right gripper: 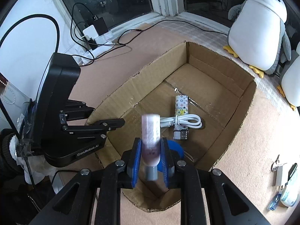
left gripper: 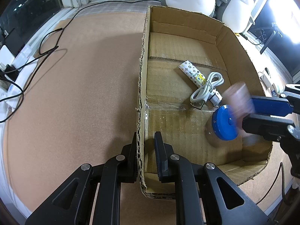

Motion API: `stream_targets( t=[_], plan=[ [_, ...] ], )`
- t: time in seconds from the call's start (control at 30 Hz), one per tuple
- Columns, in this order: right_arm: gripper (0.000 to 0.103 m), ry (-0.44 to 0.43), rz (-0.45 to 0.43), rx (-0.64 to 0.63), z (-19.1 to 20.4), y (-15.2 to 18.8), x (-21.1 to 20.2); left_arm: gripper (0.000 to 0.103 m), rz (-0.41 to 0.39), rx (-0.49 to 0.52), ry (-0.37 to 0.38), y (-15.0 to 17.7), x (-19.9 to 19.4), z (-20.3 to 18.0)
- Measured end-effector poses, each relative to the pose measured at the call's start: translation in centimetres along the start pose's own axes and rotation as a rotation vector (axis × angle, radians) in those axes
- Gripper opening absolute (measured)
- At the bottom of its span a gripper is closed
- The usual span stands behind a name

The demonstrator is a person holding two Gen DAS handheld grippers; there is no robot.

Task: Organize rigid objects
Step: 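Carry the tube into the box and release it with the right gripper, then move the right gripper back and grasp the keys on a ring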

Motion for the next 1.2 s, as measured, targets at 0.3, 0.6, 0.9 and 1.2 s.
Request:
stream_targets(
  t=[0.3, 0.6, 0.9, 1.2],
  plan=[
    [0.045, 0.005, -0.076, 0.059, -1.5, 0.3, -2.2, 0.013, 0.000, 0.002, -0.002, 0.0, -0.1, 0.0],
    [0.045, 0.069, -0.150, 0.145, -5.8, 2.1, -6.1, 0.013, 0.000, 0.006, -0.004, 0.1, -0.1, 0.0],
    [0.045, 0.193, -0.130, 0.213, -13.2, 5.6, -8.6, 0.013, 0.000, 0.004, -0.004, 0.1, -0.1, 0.0],
    [0.040, 0.276, -0.081, 0.278, -19.3, 7.3, -8.3, 0.013, 0.001, 0.005, -0.005, 0.2, -0.1, -0.1]
  ],
)
Point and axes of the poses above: each gripper's, at about its wrist camera, not at the fingertips, and x roughly the way its jaws point, z to its left, y to its underside, the point moved 5 cm from there along x, roughly the way its jaws point, and after that the axes turned 6 degrees about -y, right-handed, at the moved point
